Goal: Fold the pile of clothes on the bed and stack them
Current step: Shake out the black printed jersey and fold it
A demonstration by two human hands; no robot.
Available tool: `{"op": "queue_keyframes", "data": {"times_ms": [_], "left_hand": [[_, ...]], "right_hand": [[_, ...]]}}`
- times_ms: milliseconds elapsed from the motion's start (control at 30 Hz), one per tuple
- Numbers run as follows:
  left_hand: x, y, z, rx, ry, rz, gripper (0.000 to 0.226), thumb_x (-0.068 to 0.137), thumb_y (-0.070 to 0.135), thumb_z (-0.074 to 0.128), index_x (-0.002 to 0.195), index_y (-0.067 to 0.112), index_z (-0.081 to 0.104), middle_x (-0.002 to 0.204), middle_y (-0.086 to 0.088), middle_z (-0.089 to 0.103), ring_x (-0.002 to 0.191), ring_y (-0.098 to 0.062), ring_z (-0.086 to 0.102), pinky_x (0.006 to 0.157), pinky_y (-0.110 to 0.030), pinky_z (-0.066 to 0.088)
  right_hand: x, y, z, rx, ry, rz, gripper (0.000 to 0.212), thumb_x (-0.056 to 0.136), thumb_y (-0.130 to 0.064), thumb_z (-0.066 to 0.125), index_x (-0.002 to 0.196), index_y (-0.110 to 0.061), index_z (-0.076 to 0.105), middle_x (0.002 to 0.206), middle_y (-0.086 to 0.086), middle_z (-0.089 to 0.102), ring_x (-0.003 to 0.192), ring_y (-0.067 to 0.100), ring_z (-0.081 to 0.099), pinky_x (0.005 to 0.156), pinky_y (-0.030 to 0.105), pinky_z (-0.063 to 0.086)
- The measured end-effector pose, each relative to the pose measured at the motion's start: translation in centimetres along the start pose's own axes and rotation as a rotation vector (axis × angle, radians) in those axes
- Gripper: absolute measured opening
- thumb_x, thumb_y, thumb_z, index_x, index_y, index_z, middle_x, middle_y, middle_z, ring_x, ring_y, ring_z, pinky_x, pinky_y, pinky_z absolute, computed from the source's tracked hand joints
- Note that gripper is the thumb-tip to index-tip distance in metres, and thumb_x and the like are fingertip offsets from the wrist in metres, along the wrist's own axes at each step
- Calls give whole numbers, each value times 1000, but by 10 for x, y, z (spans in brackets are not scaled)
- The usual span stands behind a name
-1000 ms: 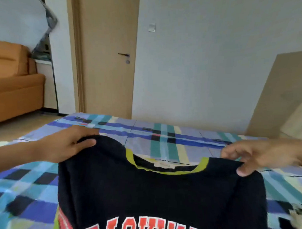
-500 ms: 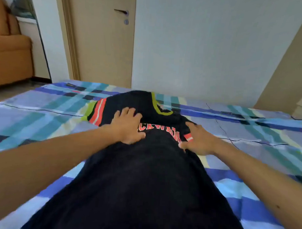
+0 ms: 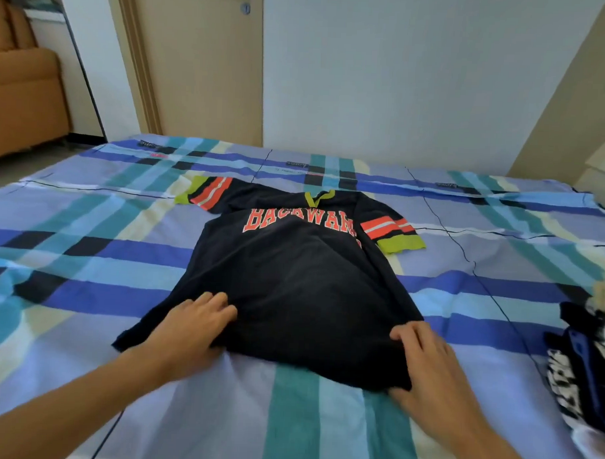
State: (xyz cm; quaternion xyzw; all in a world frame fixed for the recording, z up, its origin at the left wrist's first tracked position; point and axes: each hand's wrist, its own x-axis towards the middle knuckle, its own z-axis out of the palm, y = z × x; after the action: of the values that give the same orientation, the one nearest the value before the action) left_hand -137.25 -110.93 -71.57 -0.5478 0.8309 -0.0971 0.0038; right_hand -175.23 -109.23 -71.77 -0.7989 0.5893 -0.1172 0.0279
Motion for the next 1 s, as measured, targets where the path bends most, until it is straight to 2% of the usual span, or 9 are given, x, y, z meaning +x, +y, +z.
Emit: {"op": "queue_keyframes", "data": {"times_ms": [100, 267, 367, 433, 500, 567, 667, 767, 1000], "left_hand": [[1, -4, -13, -42, 152, -109, 53, 50, 22, 92, 89, 23, 55, 85, 3, 51, 70, -22, 54, 54, -29, 38], [3, 3, -29, -90, 434, -366, 32, 77, 3, 69, 75, 17, 40, 58, 1, 45, 47, -28, 43, 46, -29, 27], [2, 10, -13, -251, 295, -228, 30, 87, 19, 71, 81, 25, 42, 66, 12, 48, 53, -11, 43, 48, -22, 26], [1, 8, 2, -294, 109, -156, 33, 84, 36, 75, 108, 28, 53, 103, 11, 59, 82, -9, 55, 65, -16, 40], [3, 3, 20, -181, 6, -127, 66, 79, 50, 75, 135, 23, 52, 134, 1, 52, 118, -23, 54, 97, -33, 47], [9, -4, 33, -92, 29, -177, 74, 78, 54, 75, 139, 19, 54, 141, -7, 52, 130, -32, 50, 107, -47, 41], [18, -22, 39, -72, 60, -274, 48, 93, 37, 64, 137, 20, 55, 134, -4, 56, 126, -28, 52, 108, -44, 36], [23, -39, 35, -128, 136, -305, 30, 89, 8, 54, 114, 19, 66, 104, -3, 63, 104, -29, 60, 103, -40, 32], [23, -41, -10, -711, 292, -125, 34, 91, 40, 42, 74, 21, 63, 100, 19, 65, 96, -7, 60, 90, -30, 47]], "right_hand": [[2, 10, -10, -46, 296, 6, 58, 52, -10, 84, 90, -26, 43, 89, -9, 40, 79, 23, 47, 67, 35, 36], [-1, 23, -23, -155, 540, 32, 34, 67, -9, 76, 89, -19, 52, 90, -2, 50, 83, 28, 45, 71, 40, 32], [-1, 21, -19, -214, 460, -45, 40, 65, -10, 78, 98, -19, 58, 101, -1, 55, 93, 29, 50, 80, 41, 36], [0, 16, -9, -225, 337, -130, 51, 61, -10, 76, 108, -21, 60, 112, -2, 57, 104, 27, 53, 90, 41, 39], [1, 17, 5, -226, 228, -191, 53, 60, -7, 75, 109, -24, 62, 113, -5, 58, 109, 24, 56, 99, 39, 38], [4, 22, 18, -131, 174, -164, 44, 65, 0, 71, 101, -24, 63, 98, -8, 61, 95, 23, 62, 94, 37, 42], [6, 27, 18, 162, 171, -19, 34, 80, 4, 60, 95, -27, 62, 81, -9, 62, 75, 21, 59, 70, 39, 49], [11, 32, 6, 441, 196, 8, 34, 90, 7, 53, 92, -25, 63, 73, -7, 62, 65, 13, 55, 65, 33, 49], [9, 39, -27, 920, 109, 81, 35, 94, 16, 43, 80, -12, 58, 57, -14, 51, 51, 0, 45, 51, 8, 34]]}}
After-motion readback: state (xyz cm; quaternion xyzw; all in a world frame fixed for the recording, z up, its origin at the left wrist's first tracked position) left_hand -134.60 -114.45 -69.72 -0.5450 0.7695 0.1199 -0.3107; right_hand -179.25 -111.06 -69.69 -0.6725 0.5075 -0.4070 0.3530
